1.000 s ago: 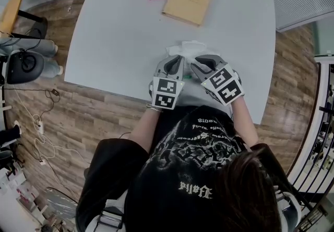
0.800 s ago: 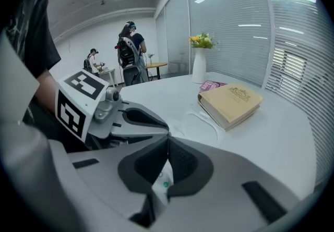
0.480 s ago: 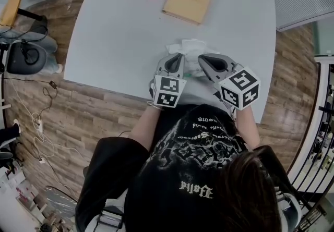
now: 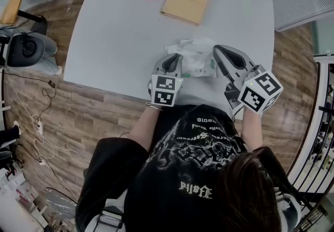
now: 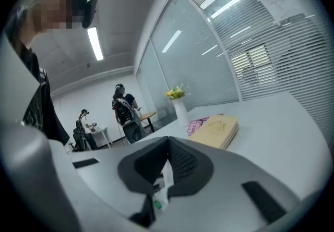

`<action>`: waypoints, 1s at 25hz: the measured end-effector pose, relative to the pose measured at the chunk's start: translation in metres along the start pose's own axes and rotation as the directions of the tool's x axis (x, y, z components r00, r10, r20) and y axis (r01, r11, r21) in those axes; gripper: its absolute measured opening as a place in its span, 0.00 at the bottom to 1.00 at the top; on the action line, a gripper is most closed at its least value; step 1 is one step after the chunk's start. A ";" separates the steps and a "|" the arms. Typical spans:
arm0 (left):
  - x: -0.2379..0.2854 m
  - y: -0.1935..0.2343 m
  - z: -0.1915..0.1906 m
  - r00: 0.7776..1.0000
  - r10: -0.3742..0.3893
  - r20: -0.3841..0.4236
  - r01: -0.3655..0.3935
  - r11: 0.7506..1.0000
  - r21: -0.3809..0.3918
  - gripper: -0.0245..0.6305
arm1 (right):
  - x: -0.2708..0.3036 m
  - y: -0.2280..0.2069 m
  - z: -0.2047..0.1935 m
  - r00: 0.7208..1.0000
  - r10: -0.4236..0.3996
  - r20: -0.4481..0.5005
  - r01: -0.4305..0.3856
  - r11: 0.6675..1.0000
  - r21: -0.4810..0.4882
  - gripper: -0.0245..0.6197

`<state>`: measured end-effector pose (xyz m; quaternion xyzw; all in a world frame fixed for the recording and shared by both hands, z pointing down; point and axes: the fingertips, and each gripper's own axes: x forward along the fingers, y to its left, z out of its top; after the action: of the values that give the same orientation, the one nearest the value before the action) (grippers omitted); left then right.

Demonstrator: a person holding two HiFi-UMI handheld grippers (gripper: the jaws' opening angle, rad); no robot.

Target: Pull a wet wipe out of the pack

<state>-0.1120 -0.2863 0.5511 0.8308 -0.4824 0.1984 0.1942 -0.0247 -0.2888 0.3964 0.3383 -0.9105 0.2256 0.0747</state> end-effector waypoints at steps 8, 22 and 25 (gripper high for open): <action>-0.023 0.009 0.041 0.987 0.009 0.158 0.005 0.996 -0.088 0.06 | -0.040 -0.038 0.005 0.974 -0.192 0.123 0.190 0.981 0.031 0.04; -0.077 0.014 0.108 0.928 0.052 0.370 -0.036 0.998 -0.050 0.06 | -0.066 -0.072 -0.056 0.842 -0.532 0.089 0.539 0.832 -0.127 0.04; -0.079 0.011 0.106 0.928 0.052 0.368 -0.036 0.998 -0.051 0.06 | -0.070 -0.072 -0.051 0.832 -0.544 0.108 0.554 0.822 -0.129 0.04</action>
<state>-0.1429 -0.2889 0.4225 0.8378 -0.5331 0.0326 0.1136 0.0744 -0.2731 0.4481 0.5865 -0.7912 0.1116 0.1322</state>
